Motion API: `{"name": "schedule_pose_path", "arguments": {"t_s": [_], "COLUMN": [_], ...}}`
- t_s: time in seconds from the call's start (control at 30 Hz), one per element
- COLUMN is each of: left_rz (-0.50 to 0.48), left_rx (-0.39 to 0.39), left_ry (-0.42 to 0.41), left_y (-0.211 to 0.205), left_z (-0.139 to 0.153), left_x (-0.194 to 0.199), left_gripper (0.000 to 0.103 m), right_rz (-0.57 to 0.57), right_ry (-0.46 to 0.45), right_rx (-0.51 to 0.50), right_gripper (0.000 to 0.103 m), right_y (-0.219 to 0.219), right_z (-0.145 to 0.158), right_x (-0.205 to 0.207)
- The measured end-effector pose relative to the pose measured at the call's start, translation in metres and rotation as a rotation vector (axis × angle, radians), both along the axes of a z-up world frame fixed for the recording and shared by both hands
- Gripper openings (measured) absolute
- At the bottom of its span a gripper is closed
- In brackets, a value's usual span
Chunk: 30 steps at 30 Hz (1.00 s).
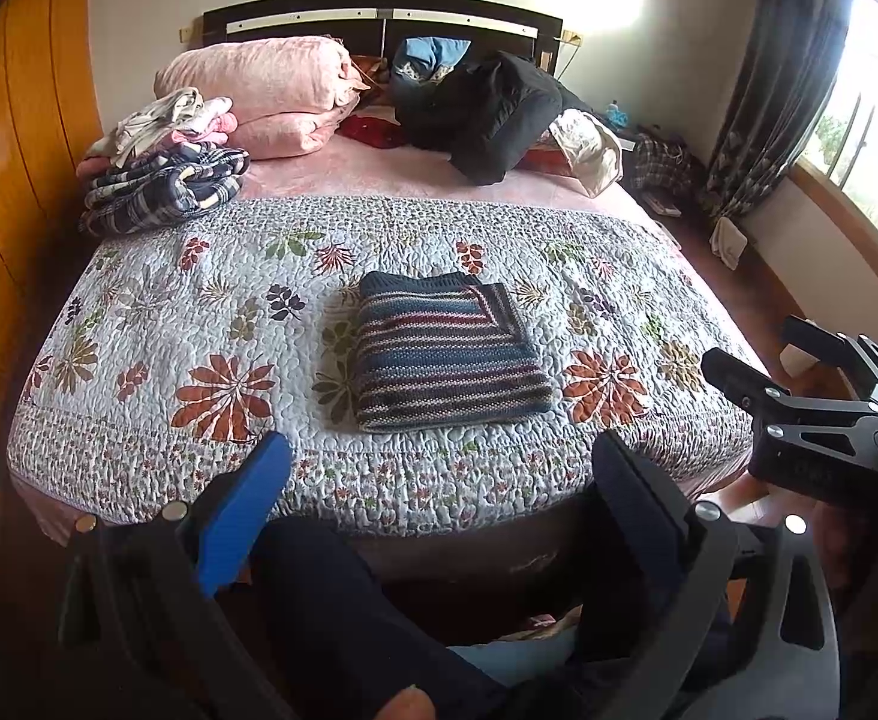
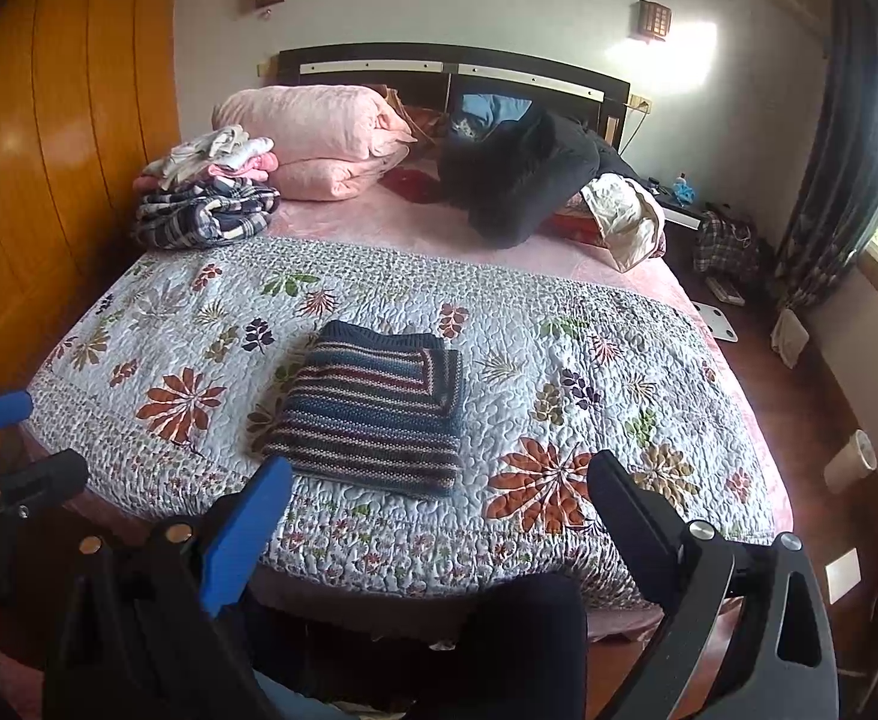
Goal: Fold small clothes
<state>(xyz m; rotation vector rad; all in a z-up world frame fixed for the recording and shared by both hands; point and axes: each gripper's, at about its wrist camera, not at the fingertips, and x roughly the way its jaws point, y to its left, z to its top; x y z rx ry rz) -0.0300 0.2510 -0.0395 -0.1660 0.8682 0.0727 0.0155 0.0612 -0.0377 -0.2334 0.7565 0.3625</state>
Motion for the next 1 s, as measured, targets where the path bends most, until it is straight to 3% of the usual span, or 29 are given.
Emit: {"name": "schedule_pose_path", "arguments": {"t_s": [1.0], "left_rz": [-0.005], "left_rx": [0.004], "left_ry": [0.009], "left_y": [-0.0028], "left_z": [-0.0052], "left_x": [0.0003], "left_gripper": [0.100], "right_rz": [0.004], "right_ry": [0.003], "right_rx": [0.014], "right_gripper": [0.099], "right_y": [0.0029], "right_z": [-0.0041], "right_x": [-0.0012]}}
